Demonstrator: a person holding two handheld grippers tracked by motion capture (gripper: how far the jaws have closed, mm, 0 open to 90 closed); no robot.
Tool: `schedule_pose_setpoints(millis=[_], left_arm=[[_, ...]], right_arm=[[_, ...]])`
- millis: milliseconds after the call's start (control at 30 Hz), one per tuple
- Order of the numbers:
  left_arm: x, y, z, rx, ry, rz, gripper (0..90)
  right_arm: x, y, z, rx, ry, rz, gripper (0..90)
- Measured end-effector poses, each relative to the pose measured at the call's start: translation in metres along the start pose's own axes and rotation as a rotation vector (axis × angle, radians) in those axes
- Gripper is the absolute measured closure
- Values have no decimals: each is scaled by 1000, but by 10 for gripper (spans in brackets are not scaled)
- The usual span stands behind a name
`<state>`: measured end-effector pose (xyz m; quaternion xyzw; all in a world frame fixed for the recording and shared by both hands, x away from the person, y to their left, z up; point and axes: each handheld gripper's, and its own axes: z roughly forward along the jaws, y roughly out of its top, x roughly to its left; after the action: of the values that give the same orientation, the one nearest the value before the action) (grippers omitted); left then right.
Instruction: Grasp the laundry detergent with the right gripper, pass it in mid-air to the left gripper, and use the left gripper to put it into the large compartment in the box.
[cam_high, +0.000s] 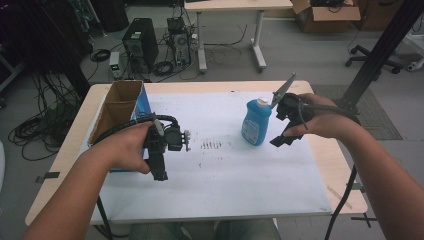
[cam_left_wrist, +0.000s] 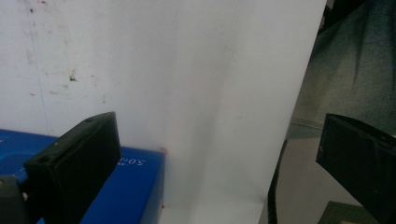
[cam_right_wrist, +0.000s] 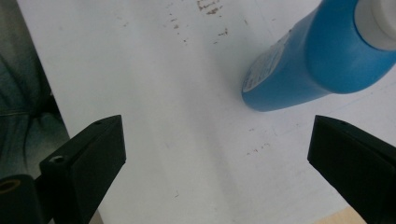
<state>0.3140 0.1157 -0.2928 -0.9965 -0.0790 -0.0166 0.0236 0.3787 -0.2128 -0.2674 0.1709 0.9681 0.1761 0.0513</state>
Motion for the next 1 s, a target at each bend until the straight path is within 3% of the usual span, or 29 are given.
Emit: schedule_pose_setpoints(millis=[600,867,1000], left_arm=[[-4,-5,-2,5,5,-1,2],[-6,-5,-3,2,2,1,2],[-5,-6,0,3,-4,0,2]], right_arm=[[-22,-24,30,-55,-26,128,47],[-33,-30,51,-115,-44,201,42],[-37,-31,60,-158,-29,244,44]])
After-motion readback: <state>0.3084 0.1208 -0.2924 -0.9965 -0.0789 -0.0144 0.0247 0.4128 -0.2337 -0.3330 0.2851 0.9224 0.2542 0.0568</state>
